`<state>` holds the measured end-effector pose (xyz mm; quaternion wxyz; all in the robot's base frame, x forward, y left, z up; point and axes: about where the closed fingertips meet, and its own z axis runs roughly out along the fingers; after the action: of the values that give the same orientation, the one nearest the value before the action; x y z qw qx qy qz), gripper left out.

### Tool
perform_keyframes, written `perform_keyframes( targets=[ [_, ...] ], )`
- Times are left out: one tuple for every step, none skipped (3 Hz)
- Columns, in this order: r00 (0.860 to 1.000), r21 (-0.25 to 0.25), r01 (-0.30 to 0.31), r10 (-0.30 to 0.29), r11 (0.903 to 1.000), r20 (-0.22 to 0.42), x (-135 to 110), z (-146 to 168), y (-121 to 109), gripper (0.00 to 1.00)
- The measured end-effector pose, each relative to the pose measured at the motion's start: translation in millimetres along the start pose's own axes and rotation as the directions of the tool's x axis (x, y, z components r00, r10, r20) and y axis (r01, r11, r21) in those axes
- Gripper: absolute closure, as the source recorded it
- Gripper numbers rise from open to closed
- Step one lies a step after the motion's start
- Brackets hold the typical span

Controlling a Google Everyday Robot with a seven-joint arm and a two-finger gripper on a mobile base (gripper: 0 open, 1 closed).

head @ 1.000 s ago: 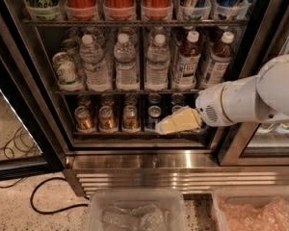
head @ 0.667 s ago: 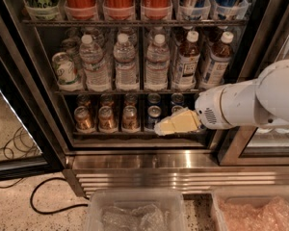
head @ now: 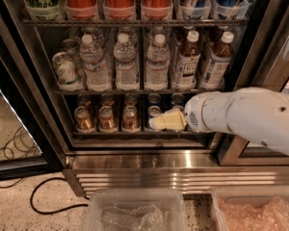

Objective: Pick blue plastic bottle from middle shelf of fridge

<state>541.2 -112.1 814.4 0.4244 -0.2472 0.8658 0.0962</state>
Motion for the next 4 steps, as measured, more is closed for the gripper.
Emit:
perform_keyframes(
  targets=[
    [0.997, 0.101, -0.028, 0.02, 0.9945, 0.075, -7, 14, -34, 0.0],
    [0.984, 0.173, -0.122, 0.096, 0.9774, 0.151, -10, 16, -79, 0.0],
    [0.953, 0.227, -0.24, 0.185, 0.9438, 0.241, -13, 9, -126, 0.0],
    [0.953, 0.227, -0.24, 0.185, 0.9438, 0.241, -13, 9, -125, 0.0]
  ],
)
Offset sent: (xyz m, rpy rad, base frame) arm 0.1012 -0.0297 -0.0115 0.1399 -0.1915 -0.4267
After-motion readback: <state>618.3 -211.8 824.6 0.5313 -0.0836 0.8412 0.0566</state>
